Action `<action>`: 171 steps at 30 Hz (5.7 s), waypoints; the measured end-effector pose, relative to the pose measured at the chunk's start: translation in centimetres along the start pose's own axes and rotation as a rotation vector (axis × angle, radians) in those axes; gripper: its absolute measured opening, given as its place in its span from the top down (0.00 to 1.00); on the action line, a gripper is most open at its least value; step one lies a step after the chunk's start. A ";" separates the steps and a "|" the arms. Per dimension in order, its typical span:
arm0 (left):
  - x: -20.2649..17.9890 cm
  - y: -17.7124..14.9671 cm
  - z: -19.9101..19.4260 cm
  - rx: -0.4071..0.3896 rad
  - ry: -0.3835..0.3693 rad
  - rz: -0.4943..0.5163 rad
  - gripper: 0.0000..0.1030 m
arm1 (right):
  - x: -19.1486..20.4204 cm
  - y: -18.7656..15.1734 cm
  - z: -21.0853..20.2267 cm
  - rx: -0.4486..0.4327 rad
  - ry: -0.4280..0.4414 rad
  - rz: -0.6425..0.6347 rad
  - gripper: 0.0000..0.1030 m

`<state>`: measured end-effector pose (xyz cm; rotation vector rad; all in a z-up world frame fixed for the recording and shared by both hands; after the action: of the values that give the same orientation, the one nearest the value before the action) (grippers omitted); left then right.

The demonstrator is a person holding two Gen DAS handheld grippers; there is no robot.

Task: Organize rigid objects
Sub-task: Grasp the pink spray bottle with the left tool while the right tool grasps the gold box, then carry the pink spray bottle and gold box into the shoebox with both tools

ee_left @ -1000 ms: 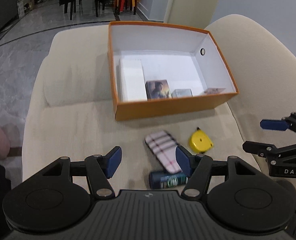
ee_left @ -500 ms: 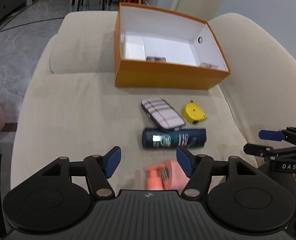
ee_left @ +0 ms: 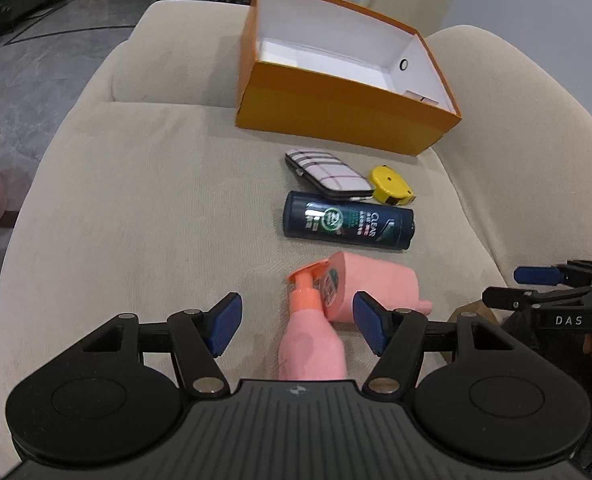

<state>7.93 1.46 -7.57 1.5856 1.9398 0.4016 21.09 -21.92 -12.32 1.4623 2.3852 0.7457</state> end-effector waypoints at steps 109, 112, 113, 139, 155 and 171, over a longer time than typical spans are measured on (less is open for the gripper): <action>-3.5 10.2 0.0 -0.167 0.092 0.307 0.54 | 0.4 5.1 0.8 0.108 0.033 -0.067 0.43; -3.9 11.9 0.3 -0.173 0.081 0.315 0.54 | 0.2 6.6 0.7 0.086 0.032 -0.069 0.43; -4.0 12.6 0.5 -0.176 0.081 0.320 0.54 | 0.1 7.1 0.6 0.078 0.032 -0.069 0.43; -6.5 25.4 10.7 -0.112 0.063 0.428 0.54 | -0.8 24.0 3.4 -0.077 0.033 -0.083 0.43; -4.4 28.7 20.9 0.041 0.048 0.540 0.54 | -2.6 27.7 13.8 0.060 -0.039 -0.078 0.43; -5.4 28.9 24.6 0.083 0.069 0.768 0.54 | -3.1 28.1 18.0 0.130 -0.048 -0.074 0.43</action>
<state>46.17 -0.04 -8.69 2.3652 1.3301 0.6871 52.03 -9.08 -12.41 1.4142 2.4768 0.5418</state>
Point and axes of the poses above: each gripper's, at about its wrist camera, not at the fingertips, and z roughly the way its jaws point, x to its left, y to its top, the point moved 5 cm from there along z, roughly the way its jaws point, and after that the axes turned 3 degrees about z, right-handed, at the moved point
